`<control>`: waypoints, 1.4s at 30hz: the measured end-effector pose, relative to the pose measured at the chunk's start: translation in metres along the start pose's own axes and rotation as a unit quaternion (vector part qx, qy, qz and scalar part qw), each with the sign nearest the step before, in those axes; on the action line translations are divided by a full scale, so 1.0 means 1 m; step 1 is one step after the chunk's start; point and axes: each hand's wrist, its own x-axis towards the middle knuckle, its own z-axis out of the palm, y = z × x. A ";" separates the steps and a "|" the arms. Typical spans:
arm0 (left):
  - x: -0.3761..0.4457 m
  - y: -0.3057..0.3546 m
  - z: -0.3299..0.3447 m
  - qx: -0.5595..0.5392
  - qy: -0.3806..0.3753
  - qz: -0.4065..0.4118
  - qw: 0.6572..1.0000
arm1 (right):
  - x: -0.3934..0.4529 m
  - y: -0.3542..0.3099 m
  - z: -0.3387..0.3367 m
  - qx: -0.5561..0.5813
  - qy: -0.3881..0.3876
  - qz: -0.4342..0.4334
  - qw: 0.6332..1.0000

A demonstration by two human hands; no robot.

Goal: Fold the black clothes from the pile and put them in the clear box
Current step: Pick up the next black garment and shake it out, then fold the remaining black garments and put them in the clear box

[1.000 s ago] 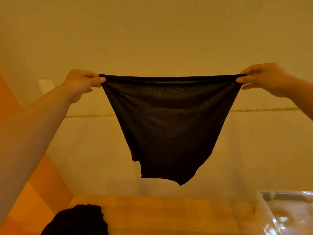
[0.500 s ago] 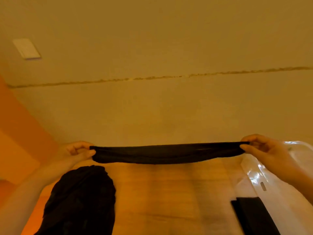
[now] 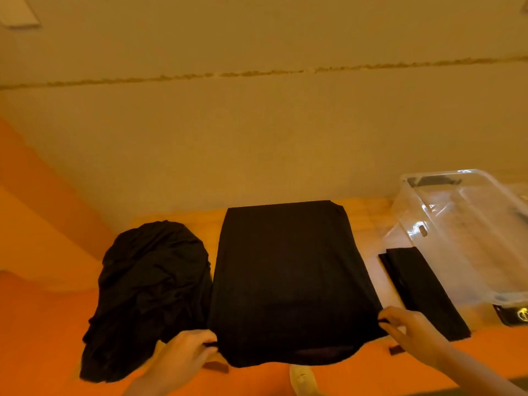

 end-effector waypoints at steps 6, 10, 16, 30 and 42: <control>-0.010 0.012 0.012 0.050 0.070 0.065 0.994 | 0.009 0.011 0.018 -0.100 -0.031 0.027 0.994; -0.002 0.013 0.010 -0.005 0.038 0.069 0.997 | 0.020 0.013 0.013 -0.145 -0.026 0.026 0.989; 0.035 0.024 0.001 -0.026 0.076 0.082 0.993 | 0.060 -0.008 0.007 -0.137 0.036 -0.039 0.989; 0.192 0.053 -0.009 0.184 0.134 -0.083 0.970 | 0.196 -0.019 0.004 -0.200 0.046 0.010 0.979; 0.252 0.081 -0.017 -0.043 0.282 -0.251 0.925 | 0.231 -0.045 0.007 -0.190 0.120 -0.117 0.967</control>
